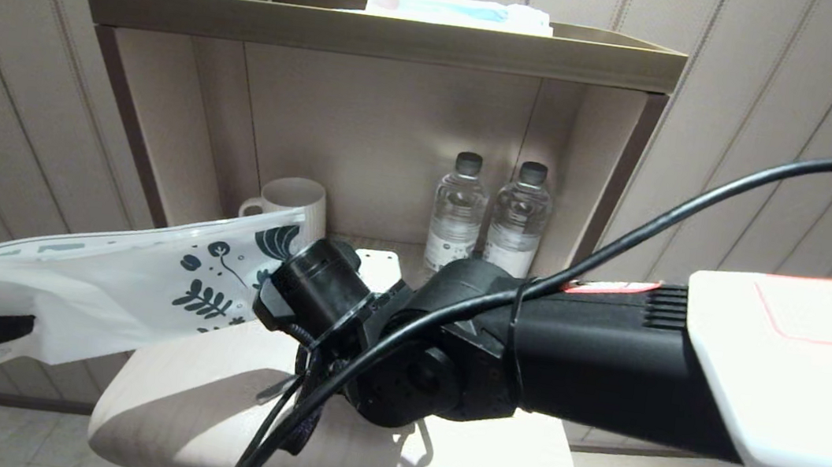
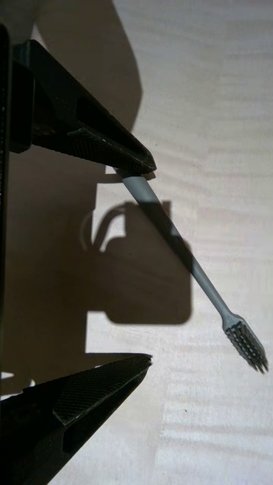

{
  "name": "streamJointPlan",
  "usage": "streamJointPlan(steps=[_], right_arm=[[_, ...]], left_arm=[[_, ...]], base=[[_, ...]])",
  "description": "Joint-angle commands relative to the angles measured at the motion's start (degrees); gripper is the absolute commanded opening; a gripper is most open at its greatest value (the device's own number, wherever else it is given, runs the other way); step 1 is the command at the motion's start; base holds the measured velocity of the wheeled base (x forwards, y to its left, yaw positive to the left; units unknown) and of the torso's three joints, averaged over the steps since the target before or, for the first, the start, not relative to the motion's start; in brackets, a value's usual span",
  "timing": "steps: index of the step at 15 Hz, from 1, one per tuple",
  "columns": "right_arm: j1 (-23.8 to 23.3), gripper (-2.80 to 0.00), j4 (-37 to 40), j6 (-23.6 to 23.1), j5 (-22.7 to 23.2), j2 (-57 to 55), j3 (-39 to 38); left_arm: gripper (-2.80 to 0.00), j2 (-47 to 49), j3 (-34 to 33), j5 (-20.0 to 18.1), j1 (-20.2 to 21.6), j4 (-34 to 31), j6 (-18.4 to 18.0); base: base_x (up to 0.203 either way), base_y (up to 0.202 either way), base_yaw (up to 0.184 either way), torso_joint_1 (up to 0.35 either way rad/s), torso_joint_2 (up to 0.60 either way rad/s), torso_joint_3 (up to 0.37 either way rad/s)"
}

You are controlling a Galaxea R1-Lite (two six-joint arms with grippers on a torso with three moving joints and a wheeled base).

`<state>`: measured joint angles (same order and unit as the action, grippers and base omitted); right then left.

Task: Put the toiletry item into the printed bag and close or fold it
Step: Pick up a toothbrush

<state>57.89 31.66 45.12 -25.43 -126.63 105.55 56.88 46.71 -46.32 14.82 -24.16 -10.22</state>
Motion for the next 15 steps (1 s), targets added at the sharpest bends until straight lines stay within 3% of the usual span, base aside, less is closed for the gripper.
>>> streamJointPlan(steps=[1,8,15], right_arm=[[0.6,0.0,0.2,0.3,-0.1,0.6,-1.7],[0.5,0.0,-0.2,1.1,-0.3,7.4,-12.1],[-2.0,0.0,-0.5,1.1,1.2,6.6,-11.6]], left_arm=[[-2.8,-0.1,0.1,-0.3,0.0,-0.1,-0.1],[-2.8,0.3,-0.5,-2.4,0.0,1.0,0.1],[-2.8,0.5,-0.7,-2.4,0.0,0.9,0.1]], base=[[0.0,0.0,0.0,0.0,0.0,0.0],[0.0,0.0,0.0,0.0,0.0,0.0],[0.0,0.0,0.0,0.0,0.0,0.0]])
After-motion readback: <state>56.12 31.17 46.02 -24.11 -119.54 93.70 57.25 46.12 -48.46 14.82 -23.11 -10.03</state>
